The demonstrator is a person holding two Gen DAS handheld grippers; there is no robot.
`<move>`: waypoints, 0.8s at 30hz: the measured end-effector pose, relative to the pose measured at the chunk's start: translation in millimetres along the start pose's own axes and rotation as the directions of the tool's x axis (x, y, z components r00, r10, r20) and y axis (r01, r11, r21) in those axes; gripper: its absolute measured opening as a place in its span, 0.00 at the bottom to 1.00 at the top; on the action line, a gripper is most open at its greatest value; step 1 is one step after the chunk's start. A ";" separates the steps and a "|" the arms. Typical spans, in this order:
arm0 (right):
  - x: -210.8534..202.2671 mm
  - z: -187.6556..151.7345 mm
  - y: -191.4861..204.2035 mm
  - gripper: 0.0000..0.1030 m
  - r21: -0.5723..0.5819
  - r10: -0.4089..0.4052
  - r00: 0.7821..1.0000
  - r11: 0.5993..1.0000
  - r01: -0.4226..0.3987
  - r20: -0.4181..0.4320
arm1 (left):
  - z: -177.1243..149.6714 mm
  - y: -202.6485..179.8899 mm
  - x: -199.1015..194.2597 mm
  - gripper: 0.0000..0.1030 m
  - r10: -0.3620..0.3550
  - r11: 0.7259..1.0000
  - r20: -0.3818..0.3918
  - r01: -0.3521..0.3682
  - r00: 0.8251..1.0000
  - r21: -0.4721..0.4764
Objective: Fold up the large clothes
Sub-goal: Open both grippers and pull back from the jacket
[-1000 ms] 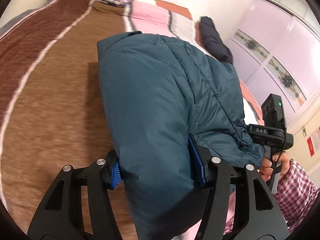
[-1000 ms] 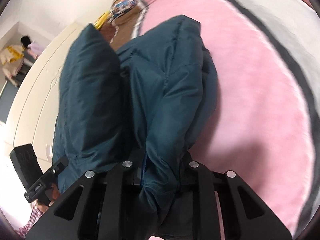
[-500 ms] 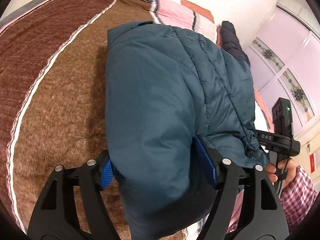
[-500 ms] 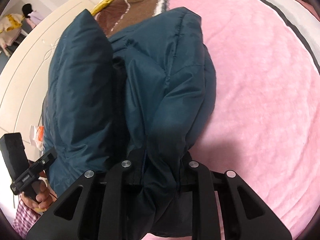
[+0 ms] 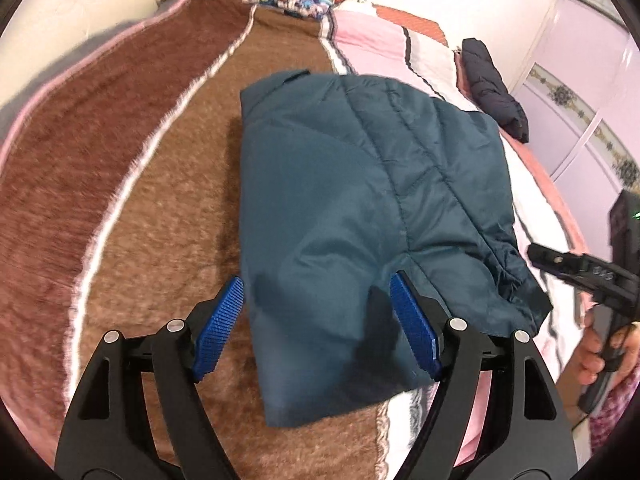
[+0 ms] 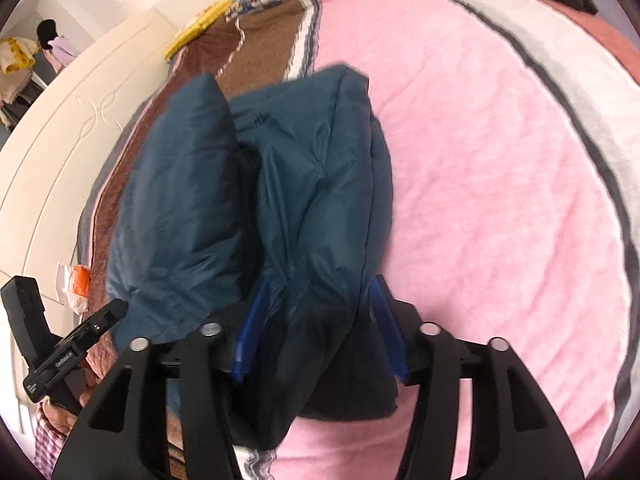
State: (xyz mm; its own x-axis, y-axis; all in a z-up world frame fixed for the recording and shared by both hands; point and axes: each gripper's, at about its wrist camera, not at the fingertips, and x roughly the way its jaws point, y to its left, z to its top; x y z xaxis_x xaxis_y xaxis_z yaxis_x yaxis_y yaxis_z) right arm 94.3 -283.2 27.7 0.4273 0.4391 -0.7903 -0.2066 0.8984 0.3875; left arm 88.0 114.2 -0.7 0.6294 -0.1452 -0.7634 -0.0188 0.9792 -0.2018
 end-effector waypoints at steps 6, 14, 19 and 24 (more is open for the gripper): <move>-36.7 -26.2 11.2 0.65 -0.043 -0.024 0.997 0.999 0.027 0.069 | -13.0 -19.4 -29.1 0.73 0.090 0.993 0.052 -0.093 0.995 0.065; -48.7 -65.4 37.7 0.66 -0.104 -0.104 0.988 0.988 0.115 0.112 | -34.0 -31.2 -53.8 0.73 0.136 0.990 0.061 -0.138 0.989 0.038; -48.1 -89.4 47.6 0.67 -0.129 -0.178 0.977 0.973 0.193 0.119 | -48.2 -39.5 -66.1 0.73 0.165 0.986 0.066 -0.167 0.984 0.026; -43.5 -110.7 52.4 0.68 -0.127 -0.221 0.969 0.964 0.234 0.110 | -64.2 -45.7 -73.3 0.73 0.189 0.982 0.066 -0.190 0.980 0.008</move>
State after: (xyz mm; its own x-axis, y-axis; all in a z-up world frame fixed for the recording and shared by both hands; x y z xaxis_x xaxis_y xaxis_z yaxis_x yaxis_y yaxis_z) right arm -32.6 -254.9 29.8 0.5566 0.2272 -0.7991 -0.2109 0.9690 0.1286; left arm -7.2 71.1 25.1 0.6643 0.0525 -0.7456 -0.1319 0.9901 -0.0478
